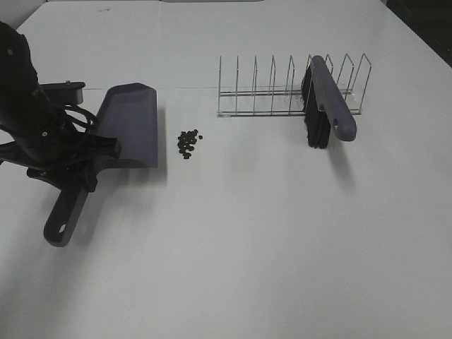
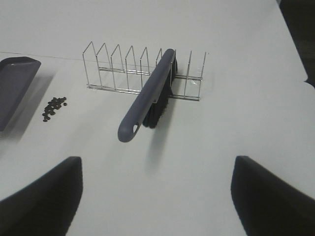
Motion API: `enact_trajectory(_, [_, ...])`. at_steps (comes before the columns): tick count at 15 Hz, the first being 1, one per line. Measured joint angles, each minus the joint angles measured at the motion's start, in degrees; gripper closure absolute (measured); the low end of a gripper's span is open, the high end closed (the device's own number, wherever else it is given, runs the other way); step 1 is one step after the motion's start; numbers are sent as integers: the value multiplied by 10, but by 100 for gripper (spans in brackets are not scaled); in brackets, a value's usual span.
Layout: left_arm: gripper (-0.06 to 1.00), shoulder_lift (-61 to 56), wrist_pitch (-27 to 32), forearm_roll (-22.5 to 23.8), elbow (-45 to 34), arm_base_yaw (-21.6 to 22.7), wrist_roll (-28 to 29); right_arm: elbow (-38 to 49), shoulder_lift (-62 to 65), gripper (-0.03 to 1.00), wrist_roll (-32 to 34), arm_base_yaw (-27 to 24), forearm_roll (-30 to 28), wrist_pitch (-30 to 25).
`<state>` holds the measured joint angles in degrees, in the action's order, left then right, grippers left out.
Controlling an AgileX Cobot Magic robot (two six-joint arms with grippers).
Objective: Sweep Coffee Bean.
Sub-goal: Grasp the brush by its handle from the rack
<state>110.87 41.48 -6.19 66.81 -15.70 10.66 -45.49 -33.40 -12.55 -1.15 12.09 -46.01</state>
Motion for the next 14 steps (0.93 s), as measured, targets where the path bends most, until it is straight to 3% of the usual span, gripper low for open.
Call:
enact_trajectory(4, [60,0,0,1,0,0,-2,-180,-239,25,-3,10,7,-25])
enact_trajectory(7, [60,0,1,3,0,0,-3,-348,-434,29,43,10,5,-150])
enact_trajectory(8, [60,0,3,3,0,0,-3,-458,-541,32,62,11,5,-215])
enact_trajectory(10, [60,0,3,3,0,0,-3,-528,-608,33,79,21,-9,-232])
enact_trajectory(14, [60,0,-2,3,0,0,-3,-690,-759,33,150,96,-101,-237])
